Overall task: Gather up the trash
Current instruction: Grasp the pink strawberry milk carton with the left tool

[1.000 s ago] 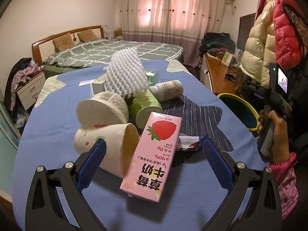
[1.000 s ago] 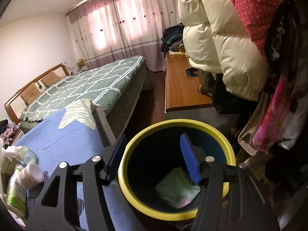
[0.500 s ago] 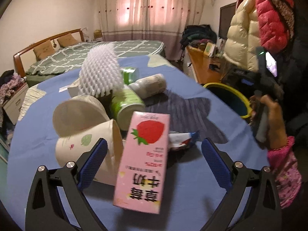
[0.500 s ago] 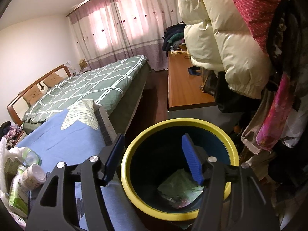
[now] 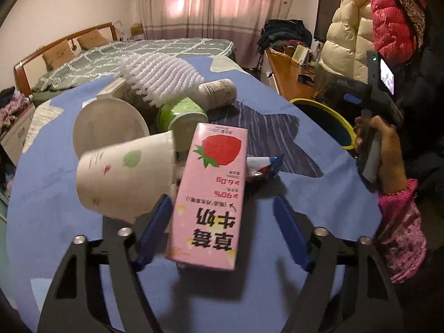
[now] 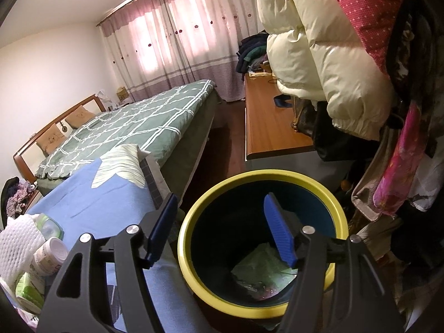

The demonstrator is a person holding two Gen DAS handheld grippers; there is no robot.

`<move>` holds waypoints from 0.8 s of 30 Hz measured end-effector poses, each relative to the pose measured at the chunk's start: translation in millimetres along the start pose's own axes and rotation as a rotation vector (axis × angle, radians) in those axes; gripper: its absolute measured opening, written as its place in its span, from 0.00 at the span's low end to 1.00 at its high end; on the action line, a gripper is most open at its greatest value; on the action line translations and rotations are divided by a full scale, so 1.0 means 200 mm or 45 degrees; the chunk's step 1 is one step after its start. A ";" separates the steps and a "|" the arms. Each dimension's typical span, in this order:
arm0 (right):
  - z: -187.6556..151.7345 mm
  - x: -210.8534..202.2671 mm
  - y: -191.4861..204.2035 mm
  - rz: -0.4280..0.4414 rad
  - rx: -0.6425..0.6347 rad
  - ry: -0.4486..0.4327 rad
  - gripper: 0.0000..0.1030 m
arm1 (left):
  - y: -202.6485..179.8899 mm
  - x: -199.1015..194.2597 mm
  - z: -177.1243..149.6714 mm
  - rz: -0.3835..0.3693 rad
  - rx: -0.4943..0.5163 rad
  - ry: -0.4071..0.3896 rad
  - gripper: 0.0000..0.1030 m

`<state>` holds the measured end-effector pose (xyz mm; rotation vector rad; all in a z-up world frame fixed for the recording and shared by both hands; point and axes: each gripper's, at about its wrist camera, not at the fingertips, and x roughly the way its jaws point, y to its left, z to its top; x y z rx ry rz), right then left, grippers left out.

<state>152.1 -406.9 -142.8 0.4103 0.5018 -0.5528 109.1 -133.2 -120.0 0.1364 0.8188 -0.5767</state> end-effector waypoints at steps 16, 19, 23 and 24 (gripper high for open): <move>0.00 -0.01 -0.01 0.025 0.015 -0.008 0.61 | -0.03 0.09 -0.02 0.102 -0.009 0.036 0.46; 0.00 -0.01 -0.02 0.035 0.022 -0.011 0.62 | -0.03 0.03 0.00 0.099 -0.011 -0.008 0.46; 0.00 -0.03 -0.02 0.041 0.018 -0.023 0.61 | -0.08 -0.03 0.07 0.094 0.015 -0.074 0.46; 0.00 -0.04 -0.03 0.038 0.015 -0.025 0.61 | -0.09 -0.04 0.10 0.086 0.027 -0.087 0.46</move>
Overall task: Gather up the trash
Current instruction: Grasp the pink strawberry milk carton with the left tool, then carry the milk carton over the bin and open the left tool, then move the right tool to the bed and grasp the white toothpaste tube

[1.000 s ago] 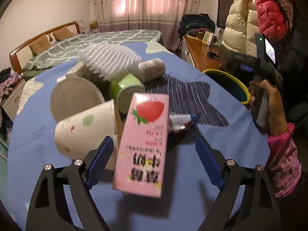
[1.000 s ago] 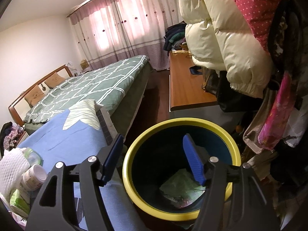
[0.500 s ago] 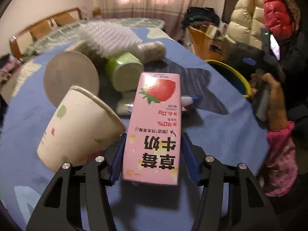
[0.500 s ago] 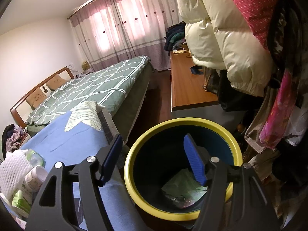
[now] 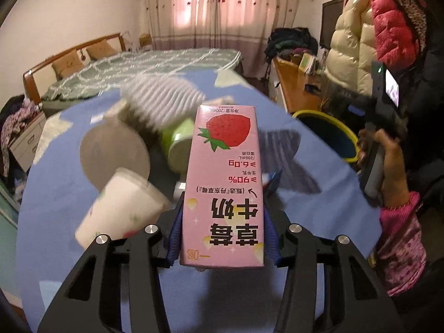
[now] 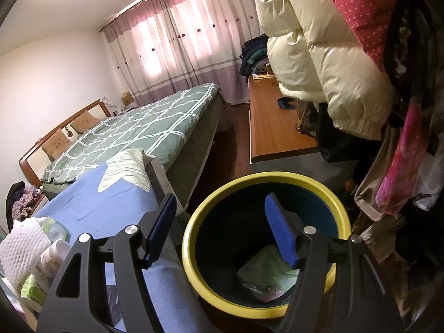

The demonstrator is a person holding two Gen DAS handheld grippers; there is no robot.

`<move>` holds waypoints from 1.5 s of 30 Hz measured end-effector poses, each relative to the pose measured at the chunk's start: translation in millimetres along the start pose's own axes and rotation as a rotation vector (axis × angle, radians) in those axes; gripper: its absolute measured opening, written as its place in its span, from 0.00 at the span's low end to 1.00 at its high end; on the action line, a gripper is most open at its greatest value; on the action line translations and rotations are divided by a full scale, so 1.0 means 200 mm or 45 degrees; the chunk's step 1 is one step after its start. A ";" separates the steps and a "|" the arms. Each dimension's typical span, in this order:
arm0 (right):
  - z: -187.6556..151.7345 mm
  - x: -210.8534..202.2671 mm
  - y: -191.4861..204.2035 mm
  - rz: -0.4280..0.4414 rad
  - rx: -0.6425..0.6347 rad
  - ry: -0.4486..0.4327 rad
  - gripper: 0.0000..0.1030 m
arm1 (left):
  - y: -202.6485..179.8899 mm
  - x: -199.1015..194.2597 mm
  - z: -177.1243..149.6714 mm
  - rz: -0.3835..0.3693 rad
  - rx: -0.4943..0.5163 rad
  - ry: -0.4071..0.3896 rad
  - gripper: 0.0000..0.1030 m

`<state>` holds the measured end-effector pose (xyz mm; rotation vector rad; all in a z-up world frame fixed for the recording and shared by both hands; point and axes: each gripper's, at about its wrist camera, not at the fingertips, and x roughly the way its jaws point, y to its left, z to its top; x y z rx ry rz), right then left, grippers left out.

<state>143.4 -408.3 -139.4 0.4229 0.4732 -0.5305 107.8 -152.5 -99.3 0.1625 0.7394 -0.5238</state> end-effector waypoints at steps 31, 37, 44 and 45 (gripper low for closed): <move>0.07 -0.29 -0.60 -0.203 0.050 -0.049 0.65 | -1.21 1.09 0.78 -0.282 0.297 0.222 0.48; 0.05 -0.27 -0.58 -0.201 0.035 -0.017 0.65 | -1.13 1.01 0.81 -0.260 0.224 0.159 0.83; 0.02 -0.29 -0.43 -0.124 -0.025 0.004 0.66 | -0.80 0.58 0.79 -0.206 0.093 -0.032 0.84; 0.01 -0.29 -0.41 -0.114 -0.036 0.007 0.66 | -0.76 0.53 0.79 -0.191 0.075 -0.052 0.86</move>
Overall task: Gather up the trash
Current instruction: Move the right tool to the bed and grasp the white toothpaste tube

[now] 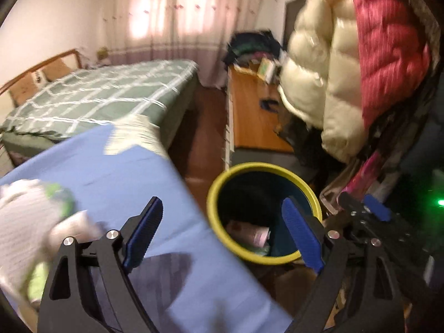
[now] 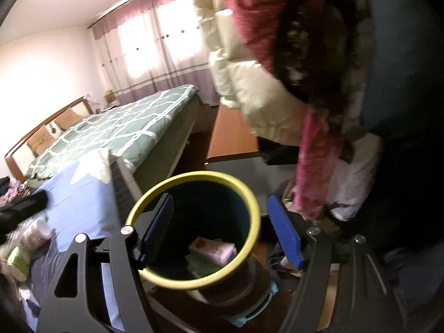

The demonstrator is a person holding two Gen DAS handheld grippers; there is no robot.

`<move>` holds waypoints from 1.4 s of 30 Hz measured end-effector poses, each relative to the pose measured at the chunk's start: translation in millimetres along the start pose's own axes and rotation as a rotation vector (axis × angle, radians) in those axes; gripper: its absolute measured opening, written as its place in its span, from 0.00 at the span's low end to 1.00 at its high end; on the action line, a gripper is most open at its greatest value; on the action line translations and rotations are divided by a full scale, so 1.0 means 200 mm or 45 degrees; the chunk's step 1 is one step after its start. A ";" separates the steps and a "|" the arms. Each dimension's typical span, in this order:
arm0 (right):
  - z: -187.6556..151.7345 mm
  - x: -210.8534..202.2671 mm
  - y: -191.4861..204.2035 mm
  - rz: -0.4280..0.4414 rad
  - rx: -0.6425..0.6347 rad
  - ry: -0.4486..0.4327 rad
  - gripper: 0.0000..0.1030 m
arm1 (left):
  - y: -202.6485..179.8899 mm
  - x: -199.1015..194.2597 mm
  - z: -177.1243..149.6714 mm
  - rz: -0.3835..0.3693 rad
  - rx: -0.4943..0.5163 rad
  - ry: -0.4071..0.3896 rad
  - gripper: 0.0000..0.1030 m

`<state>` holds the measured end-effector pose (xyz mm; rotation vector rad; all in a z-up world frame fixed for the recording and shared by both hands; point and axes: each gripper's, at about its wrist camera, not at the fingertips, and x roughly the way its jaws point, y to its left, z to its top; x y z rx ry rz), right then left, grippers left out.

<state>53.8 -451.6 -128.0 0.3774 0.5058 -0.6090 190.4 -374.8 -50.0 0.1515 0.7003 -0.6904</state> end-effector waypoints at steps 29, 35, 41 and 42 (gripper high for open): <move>-0.56 -0.27 1.34 0.873 -0.711 0.375 0.67 | 1.32 -1.26 -0.78 0.663 -0.609 -0.305 0.93; -0.70 -0.21 1.49 0.844 -0.892 0.463 0.67 | 1.32 -1.30 -0.84 0.657 -0.623 -0.315 0.94; -0.76 -0.20 1.49 0.816 -0.929 0.503 0.48 | 1.33 -1.27 -0.84 0.645 -0.640 -0.309 0.94; -0.76 -0.20 1.50 0.806 -0.937 0.497 0.44 | 1.33 -1.26 -0.84 0.643 -0.642 -0.307 0.94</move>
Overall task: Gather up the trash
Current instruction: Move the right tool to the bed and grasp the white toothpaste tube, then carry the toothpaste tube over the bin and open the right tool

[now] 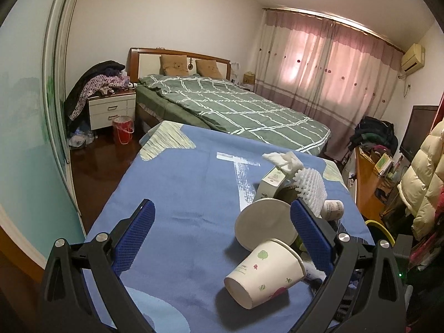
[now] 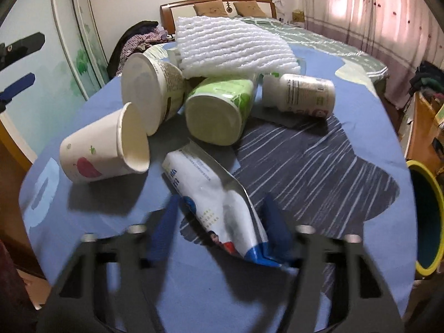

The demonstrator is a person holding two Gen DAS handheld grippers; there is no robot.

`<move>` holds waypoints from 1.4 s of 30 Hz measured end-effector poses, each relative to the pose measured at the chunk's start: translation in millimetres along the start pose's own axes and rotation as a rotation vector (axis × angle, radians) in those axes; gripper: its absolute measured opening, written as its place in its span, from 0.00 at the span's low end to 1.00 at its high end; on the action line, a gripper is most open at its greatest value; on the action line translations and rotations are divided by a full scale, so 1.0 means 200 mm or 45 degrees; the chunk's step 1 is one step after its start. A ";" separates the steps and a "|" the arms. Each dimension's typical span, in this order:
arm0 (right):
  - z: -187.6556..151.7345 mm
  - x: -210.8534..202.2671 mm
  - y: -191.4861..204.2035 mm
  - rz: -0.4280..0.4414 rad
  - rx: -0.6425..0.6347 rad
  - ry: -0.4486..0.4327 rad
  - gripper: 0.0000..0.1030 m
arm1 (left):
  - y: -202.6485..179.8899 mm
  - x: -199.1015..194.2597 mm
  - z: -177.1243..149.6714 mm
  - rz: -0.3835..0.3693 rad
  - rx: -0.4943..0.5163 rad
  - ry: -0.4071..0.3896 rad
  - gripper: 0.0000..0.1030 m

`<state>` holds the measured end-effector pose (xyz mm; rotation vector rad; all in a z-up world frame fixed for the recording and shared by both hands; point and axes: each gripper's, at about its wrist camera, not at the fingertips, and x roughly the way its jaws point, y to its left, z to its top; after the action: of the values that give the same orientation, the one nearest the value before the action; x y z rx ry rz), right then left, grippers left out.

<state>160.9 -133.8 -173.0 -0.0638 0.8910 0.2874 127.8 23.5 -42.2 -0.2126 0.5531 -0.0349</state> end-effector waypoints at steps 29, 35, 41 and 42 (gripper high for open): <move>-0.08 -0.45 -1.11 -0.530 0.863 -0.404 0.30 | -0.12 0.14 -0.08 -0.043 0.043 0.082 0.94; -0.15 -0.42 -1.38 -0.774 1.048 -0.374 0.31 | -0.16 0.21 -0.11 -0.056 0.066 0.123 0.94; -0.23 -0.37 -1.48 -0.830 1.152 -0.324 0.49 | -0.18 0.27 -0.14 -0.067 0.076 0.161 0.94; -0.23 -0.37 -1.48 -0.839 1.153 -0.323 0.59 | -0.19 0.28 -0.14 -0.069 0.075 0.167 0.94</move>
<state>162.3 -441.6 -163.7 0.5020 0.6373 -0.7187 161.7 -23.6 -86.9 -0.1685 0.6762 -0.1185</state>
